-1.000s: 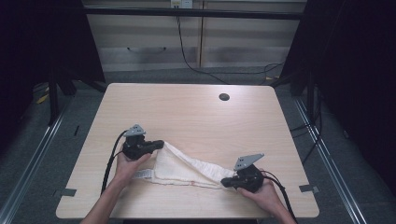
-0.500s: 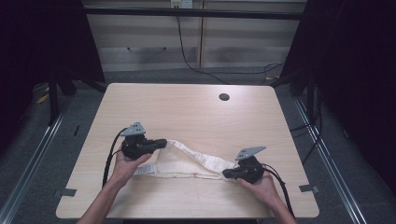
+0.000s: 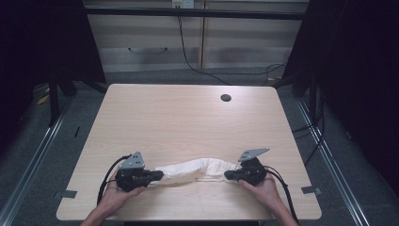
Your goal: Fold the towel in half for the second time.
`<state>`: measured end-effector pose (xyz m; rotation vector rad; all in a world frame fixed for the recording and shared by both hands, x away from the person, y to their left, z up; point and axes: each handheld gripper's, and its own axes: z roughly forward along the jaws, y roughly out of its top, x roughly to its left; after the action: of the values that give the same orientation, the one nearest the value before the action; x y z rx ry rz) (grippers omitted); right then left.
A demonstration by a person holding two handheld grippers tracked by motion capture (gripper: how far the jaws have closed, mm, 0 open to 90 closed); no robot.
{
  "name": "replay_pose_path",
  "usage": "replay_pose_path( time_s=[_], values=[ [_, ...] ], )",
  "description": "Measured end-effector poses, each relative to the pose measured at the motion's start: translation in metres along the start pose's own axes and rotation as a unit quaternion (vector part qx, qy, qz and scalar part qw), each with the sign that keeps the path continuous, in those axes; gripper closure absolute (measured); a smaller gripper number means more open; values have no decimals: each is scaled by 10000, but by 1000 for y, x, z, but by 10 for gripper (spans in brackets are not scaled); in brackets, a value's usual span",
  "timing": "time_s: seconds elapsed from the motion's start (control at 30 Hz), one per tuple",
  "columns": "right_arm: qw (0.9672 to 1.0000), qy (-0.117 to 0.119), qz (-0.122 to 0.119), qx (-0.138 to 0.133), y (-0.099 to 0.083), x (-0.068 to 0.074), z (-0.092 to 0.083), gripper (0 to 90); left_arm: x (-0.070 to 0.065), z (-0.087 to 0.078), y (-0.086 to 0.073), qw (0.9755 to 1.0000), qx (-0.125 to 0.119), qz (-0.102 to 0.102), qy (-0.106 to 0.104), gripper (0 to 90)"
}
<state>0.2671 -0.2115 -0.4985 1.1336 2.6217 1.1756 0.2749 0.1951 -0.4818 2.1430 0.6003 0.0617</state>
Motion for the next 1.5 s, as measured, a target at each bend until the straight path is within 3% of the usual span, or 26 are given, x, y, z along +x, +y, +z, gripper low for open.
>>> replay_pose_path(
  time_s=[0.1, 0.13, 0.2, 0.3, 0.53, 0.77, 0.87, 1.07, 1.17, 1.27, 1.4, 1.5],
  values=[
    [9999, -106, -73, -25, 0, 3, 0, 889, 5, 3, -5, 9999, 130, -59, -5, 868],
    [9999, -120, -86, -50, -1, 3, 0, 889, 7, 5, -6, 9997, 240, 51, 13, 868],
    [9998, -172, -113, -11, 0, 4, 0, 889, 7, 9, -8, 9994, 330, 75, 4, 868],
    [9997, -229, -99, 15, 0, 5, -1, 888, 10, 9, -9, 9993, 323, 79, 147, 867],
    [9960, -807, -356, 118, -5, 10, -12, 888, 11, 13, -9, 9993, 294, 28, 235, 867],
    [9926, -1162, -344, 77, -13, 10, -20, 889, 12, 19, -6, 9993, 235, 5, 284, 867],
    [9933, -1128, -255, -6, -16, 8, -20, 889, 14, 20, -6, 9994, 151, -65, 317, 867],
    [9905, -1358, -211, -75, -3, -6, -10, 887, 22, 26, -2, 9985, 47, -222, 501, 859],
    [9902, -1380, -167, -100, 5, -14, -4, 886, 27, 25, -3, 9984, -14, -434, 363, 845],
    [9909, -1329, -122, -152, 7, -17, -2, 882, 27, 23, -3, 9987, -11, -366, 356, 831],
    [9920, -1242, -124, -188, 5, -16, -4, 867, 24, 20, -3, 9988, -10, -374, 304, 741],
    [9928, -1161, -99, -279, 3, -13, -6, 804, 22, 16, -3, 9988, -13, -420, 240, 640]
  ],
)
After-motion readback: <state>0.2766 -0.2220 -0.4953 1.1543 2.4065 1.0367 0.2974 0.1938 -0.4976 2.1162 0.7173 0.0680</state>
